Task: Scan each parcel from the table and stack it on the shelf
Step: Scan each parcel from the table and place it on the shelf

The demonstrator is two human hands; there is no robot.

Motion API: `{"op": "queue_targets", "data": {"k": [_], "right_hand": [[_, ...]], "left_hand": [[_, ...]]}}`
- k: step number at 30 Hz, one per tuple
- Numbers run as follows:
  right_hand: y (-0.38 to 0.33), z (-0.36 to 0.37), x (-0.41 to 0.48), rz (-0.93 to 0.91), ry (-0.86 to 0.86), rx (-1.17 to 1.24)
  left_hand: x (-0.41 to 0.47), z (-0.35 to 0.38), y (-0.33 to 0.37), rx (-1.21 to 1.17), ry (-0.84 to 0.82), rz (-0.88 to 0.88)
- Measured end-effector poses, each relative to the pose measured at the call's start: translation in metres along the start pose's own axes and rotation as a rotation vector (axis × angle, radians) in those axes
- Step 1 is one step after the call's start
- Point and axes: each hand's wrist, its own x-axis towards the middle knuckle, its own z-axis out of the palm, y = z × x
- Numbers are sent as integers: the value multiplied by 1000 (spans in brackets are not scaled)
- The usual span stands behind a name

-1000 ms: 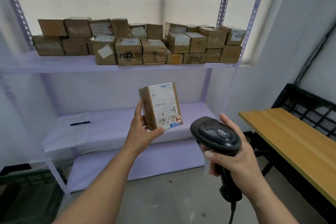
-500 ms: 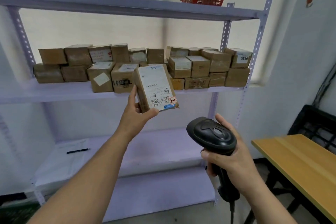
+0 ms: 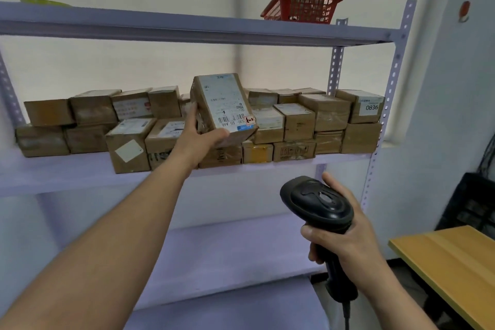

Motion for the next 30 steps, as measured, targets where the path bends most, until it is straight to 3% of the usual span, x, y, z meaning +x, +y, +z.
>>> {"op": "queue_targets", "data": {"k": [11,15,17,23,30], "right_hand": [[16,27,59,15,85,-17],[25,32,67,36,103,-35],[28,32,71,41,117,-29],[31,33,77,39,165,-36],[33,36,79,27,202,-33]], "left_hand": [[98,1,-12,118,-69,-107],[119,1,-15,495,-31,-73],[127,3,-18,572,-16,-27],[137,15,-34,463,-71,130],[144,23,-35,495,-67,199]]}}
